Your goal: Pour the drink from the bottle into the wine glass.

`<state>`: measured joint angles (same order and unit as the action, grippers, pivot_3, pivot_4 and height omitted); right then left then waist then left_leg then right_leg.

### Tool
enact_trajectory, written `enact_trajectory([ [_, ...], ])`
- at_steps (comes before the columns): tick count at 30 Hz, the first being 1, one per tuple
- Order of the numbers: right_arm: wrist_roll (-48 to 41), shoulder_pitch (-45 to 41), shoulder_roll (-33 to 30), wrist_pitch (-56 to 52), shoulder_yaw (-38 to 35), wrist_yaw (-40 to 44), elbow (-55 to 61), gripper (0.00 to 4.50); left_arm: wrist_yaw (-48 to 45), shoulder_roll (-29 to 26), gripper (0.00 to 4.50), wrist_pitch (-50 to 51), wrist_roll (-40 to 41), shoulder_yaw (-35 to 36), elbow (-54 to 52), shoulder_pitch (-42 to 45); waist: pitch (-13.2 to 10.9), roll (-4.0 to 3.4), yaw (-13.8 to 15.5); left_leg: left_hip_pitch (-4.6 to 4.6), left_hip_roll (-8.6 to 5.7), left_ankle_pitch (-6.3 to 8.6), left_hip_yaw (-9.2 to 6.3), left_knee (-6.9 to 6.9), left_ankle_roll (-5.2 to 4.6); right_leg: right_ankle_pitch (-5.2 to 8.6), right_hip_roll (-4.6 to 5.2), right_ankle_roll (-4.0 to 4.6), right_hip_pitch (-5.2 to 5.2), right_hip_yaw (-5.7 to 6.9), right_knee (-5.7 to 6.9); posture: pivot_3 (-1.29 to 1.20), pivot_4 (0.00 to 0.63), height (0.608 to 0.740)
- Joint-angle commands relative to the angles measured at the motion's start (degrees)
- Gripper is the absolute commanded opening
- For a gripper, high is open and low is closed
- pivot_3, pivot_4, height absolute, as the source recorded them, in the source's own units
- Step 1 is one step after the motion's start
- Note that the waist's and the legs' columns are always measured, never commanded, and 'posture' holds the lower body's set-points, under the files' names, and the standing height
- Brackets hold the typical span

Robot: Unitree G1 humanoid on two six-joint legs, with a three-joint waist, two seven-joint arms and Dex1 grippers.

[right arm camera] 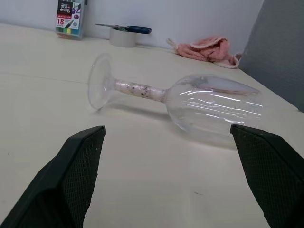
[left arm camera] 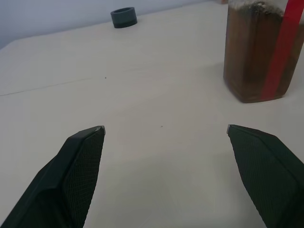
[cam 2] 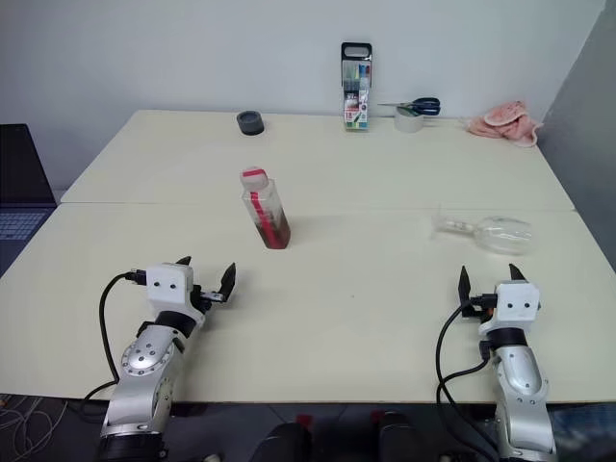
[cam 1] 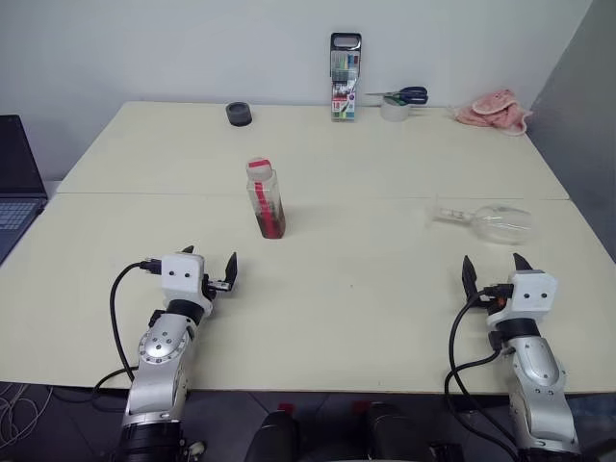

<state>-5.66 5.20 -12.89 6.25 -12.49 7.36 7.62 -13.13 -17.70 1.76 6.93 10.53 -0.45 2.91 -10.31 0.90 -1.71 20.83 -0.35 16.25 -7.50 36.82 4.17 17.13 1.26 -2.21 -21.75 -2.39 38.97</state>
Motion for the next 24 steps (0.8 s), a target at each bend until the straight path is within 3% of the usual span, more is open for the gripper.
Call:
enact_trajectory([
  [1,-0.33,-0.56,-0.13,0.43,-1.03,-0.41,0.56,4.5,-0.63,-0.17,4.36,-2.19,0.54,0.3,-2.52,0.76,0.0,0.0,0.01,0.0,0.0,0.0,0.0,0.0,0.0,0.0,0.0,0.0,0.0,0.0,0.0,0.0,0.15,0.74],
  [15,-0.61,-0.2,-0.14,1.03,-0.45,0.55,-0.52,4.5,-3.32,-1.71,4.36,-3.81,-1.9,-2.19,-3.91,0.27,0.0,0.0,-0.01,-0.01,0.01,0.0,0.0,0.0,0.0,0.0,-0.01,0.0,0.0,0.0,0.0,0.0,0.15,0.74],
  [24,-0.71,0.13,0.0,1.12,-0.28,0.92,-0.21,4.5,-5.55,-1.23,4.36,-4.41,1.65,-1.23,-3.2,1.36,0.0,0.0,0.0,0.0,0.0,0.0,0.01,0.0,0.0,0.0,0.0,0.0,0.0,0.0,0.0,0.0,0.15,0.74],
])
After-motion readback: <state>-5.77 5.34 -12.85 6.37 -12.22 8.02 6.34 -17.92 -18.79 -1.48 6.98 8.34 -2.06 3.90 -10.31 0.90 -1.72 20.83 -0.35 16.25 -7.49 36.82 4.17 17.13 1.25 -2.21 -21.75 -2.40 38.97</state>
